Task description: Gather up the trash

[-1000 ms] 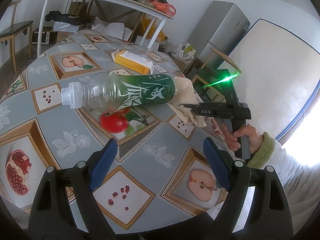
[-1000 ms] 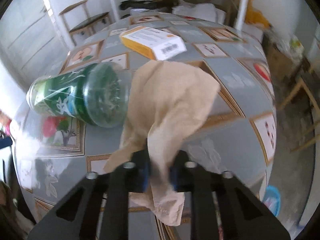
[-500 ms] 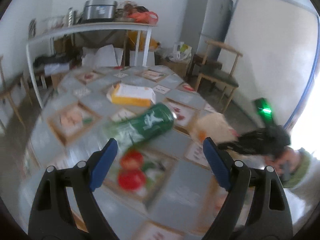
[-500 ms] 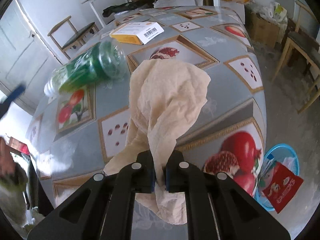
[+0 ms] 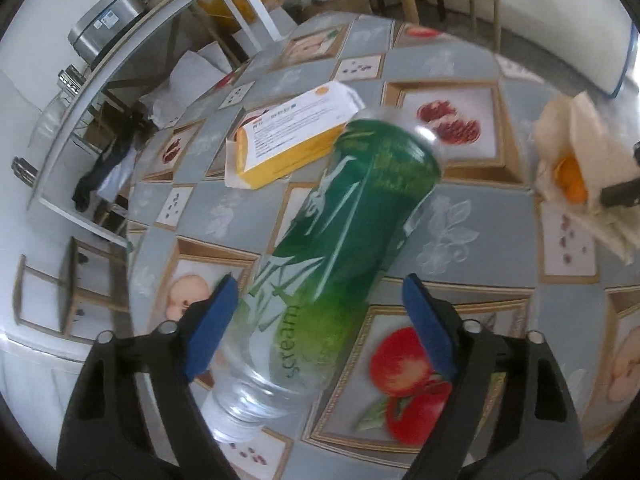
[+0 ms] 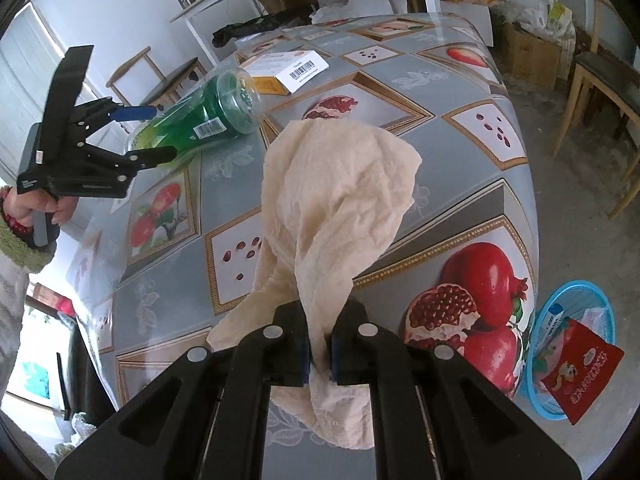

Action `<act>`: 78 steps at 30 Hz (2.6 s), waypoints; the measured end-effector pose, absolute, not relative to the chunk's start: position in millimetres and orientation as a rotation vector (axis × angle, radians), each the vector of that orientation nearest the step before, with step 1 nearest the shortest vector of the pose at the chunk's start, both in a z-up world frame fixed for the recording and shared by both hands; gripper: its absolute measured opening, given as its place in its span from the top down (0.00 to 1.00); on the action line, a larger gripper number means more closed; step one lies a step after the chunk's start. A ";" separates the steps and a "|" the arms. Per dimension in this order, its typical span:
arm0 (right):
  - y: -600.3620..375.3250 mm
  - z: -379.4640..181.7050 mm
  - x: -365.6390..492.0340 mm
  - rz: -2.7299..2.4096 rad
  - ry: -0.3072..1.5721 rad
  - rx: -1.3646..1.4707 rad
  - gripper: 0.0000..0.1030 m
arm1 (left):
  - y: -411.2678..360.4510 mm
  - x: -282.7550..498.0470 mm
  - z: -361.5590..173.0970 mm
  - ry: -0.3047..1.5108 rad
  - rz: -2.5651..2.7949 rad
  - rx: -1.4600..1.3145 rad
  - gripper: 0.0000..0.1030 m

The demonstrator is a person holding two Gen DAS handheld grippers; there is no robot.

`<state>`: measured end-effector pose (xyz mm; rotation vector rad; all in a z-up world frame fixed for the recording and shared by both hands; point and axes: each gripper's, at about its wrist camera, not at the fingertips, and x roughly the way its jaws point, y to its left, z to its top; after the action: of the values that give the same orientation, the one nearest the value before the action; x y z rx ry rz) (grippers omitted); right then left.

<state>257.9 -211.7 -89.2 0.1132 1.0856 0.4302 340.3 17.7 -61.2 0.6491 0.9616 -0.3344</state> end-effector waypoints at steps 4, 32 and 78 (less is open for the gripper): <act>-212.5 -89.5 258.7 0.437 1.084 0.122 0.93 | 11.8 339.6 -67.9 0.950 -0.299 0.742 0.27; -210.7 -91.8 255.8 0.464 1.116 0.215 0.93 | 64.2 219.3 -17.9 1.290 -0.557 -0.054 0.41; -199.4 -70.8 262.2 0.449 1.060 0.116 0.17 | 92.1 153.0 -67.2 1.061 -0.408 -0.550 0.40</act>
<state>262.2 -199.4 -70.8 0.1162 1.0605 0.4494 153.0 92.1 -67.2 -0.5500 1.0610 -0.4076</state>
